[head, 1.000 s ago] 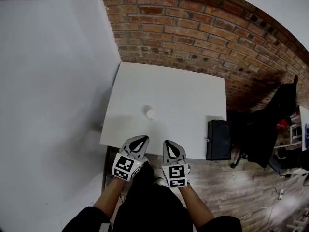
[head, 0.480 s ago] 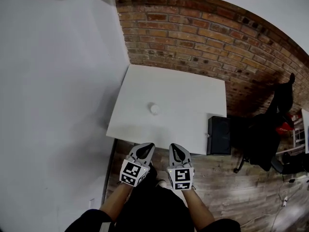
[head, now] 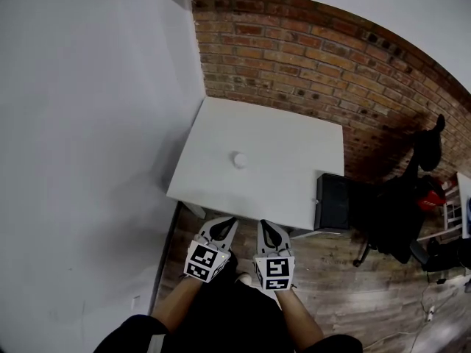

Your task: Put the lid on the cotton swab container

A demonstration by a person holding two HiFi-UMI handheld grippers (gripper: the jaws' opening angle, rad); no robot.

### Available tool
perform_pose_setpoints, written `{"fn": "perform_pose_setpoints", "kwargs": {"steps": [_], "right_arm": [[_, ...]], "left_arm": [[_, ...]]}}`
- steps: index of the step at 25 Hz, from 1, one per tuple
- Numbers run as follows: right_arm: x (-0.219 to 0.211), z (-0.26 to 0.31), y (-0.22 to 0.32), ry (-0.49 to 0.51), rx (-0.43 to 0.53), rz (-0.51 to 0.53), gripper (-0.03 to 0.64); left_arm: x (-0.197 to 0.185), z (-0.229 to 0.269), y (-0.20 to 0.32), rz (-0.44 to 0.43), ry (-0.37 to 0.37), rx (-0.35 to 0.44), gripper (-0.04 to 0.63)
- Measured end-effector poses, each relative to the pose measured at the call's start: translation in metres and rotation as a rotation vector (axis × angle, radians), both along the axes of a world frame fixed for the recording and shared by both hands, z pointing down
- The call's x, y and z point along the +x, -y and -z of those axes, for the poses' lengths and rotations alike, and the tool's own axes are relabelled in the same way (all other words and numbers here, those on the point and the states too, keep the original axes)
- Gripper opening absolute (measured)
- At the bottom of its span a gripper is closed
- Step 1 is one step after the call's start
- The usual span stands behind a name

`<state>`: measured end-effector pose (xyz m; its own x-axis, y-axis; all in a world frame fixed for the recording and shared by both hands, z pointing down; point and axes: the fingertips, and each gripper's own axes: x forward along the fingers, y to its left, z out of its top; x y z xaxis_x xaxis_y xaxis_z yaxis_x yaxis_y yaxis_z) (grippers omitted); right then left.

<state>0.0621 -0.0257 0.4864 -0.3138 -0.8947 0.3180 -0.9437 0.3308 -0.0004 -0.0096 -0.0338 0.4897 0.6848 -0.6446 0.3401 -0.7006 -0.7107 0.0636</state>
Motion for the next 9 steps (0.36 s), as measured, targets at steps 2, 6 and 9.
{"fn": "perform_pose_setpoints", "kwargs": {"steps": [2,6,9], "right_arm": [[-0.0023,0.0038,-0.0017,-0.001,0.011,0.002,0.020],[-0.0057,0.0049,-0.0054,-0.002,0.014,0.007,0.020],[-0.0088,0.0034,-0.0084,-0.003,0.014,0.013,0.020]], "left_arm": [[-0.0024,0.0015,-0.0021,0.003,-0.001,0.005,0.015],[-0.0063,0.0017,-0.0059,0.007,0.002,0.005,0.015],[-0.0088,0.0014,-0.0081,0.009,0.001,0.006,0.015]]}}
